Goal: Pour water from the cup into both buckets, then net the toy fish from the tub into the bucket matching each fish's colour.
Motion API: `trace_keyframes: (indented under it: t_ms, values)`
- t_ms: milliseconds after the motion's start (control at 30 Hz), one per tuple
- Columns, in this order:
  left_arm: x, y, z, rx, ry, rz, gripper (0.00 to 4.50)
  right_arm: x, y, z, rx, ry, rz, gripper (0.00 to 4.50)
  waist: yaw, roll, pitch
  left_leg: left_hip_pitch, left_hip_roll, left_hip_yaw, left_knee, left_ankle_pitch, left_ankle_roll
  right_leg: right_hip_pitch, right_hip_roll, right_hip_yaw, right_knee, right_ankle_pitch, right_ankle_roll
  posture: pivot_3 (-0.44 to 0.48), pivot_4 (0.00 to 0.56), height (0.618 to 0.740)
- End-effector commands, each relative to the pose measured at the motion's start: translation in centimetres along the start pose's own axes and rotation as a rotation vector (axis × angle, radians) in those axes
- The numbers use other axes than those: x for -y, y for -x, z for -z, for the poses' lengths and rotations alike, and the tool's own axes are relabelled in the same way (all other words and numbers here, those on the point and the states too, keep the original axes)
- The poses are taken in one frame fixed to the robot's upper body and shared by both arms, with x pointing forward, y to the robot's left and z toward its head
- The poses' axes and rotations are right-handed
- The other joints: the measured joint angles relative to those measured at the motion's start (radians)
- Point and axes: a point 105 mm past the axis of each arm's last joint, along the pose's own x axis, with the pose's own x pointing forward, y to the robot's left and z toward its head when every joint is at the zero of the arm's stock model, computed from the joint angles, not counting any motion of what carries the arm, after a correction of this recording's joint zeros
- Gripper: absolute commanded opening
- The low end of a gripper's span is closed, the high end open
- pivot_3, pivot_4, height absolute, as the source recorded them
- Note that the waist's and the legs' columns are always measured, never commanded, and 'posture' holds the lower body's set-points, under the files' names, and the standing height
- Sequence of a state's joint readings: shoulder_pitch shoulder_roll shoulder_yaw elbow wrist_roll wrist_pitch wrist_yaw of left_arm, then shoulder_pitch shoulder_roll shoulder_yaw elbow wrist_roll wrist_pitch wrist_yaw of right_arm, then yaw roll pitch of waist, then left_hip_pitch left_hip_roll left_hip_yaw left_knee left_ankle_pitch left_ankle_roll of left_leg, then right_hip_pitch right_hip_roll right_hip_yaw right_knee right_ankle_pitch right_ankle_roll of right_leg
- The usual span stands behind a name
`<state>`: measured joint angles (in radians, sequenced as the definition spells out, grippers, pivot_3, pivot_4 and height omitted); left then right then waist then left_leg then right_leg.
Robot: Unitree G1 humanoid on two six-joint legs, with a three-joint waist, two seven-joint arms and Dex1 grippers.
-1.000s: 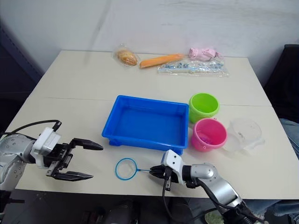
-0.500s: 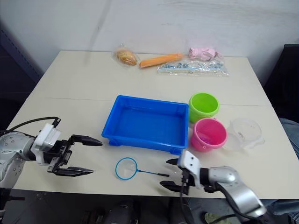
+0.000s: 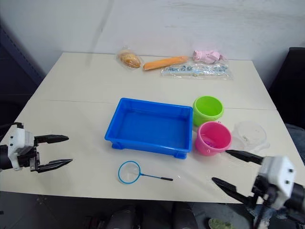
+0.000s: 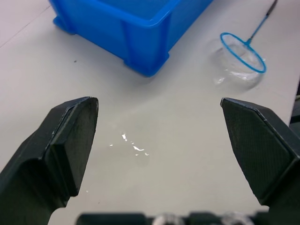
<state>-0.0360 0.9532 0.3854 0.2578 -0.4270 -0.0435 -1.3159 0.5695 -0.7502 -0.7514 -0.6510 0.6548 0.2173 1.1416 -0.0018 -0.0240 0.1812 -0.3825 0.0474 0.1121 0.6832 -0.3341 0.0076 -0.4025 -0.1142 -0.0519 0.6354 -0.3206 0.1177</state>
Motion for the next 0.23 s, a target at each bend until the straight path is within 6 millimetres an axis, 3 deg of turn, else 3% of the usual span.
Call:
trace_keyframes:
  t_ms: [33,233]
  values:
    - [-0.34,-0.18,0.75,-0.008,-0.014,-0.033,4.50,1.63,2.17,0.51,-0.062,0.129,0.029,4.46,0.000,0.000,0.000,0.001,0.000,0.000,0.000,0.000,0.000,0.002,0.000,0.000,-0.001,0.000,0.000,0.000,0.150,0.740]
    - [-0.38,-0.85,0.93,0.017,-0.010,-0.048,4.50,2.16,1.38,0.86,-0.026,0.141,0.032,4.46,-0.003,0.001,0.000,0.012,0.002,0.001,-0.003,-0.005,0.001,0.011,0.000,0.001,-0.005,0.000,0.000,0.000,0.150,0.740]
